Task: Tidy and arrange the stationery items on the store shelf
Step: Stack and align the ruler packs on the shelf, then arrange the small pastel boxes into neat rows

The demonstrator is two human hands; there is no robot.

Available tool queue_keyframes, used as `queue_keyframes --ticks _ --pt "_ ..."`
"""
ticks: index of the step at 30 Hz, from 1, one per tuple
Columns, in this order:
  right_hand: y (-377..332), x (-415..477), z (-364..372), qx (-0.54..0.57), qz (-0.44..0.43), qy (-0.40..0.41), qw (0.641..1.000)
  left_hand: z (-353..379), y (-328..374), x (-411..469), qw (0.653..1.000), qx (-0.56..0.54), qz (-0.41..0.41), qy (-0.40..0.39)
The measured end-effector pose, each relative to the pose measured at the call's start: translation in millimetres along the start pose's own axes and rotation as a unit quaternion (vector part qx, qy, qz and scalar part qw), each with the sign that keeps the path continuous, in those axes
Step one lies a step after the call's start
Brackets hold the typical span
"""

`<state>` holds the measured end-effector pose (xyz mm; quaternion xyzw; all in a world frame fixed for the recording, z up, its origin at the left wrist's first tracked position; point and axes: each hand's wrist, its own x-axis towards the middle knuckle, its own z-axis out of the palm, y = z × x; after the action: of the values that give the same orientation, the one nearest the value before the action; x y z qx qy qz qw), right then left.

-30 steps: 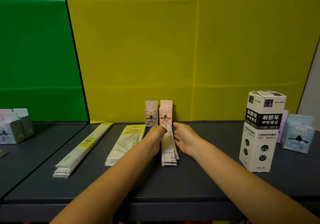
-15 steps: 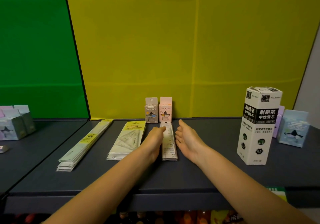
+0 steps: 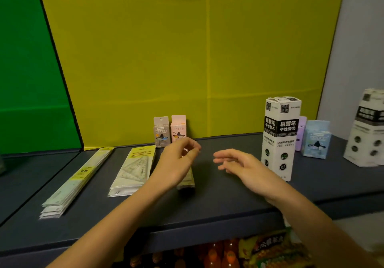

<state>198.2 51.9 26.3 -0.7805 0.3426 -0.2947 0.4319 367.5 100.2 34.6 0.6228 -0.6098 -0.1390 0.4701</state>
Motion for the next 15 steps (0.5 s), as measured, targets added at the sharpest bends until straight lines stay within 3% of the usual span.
queue_keyframes --ticks 8,15 --pt "31 -68 -86 -0.064 0.003 0.079 0.995 54 60 -24 0.985 0.010 0.120 -0.120" --pt "80 -45 -183 -0.151 -0.029 0.234 0.960 147 97 -15 0.978 -0.041 0.109 -0.170"
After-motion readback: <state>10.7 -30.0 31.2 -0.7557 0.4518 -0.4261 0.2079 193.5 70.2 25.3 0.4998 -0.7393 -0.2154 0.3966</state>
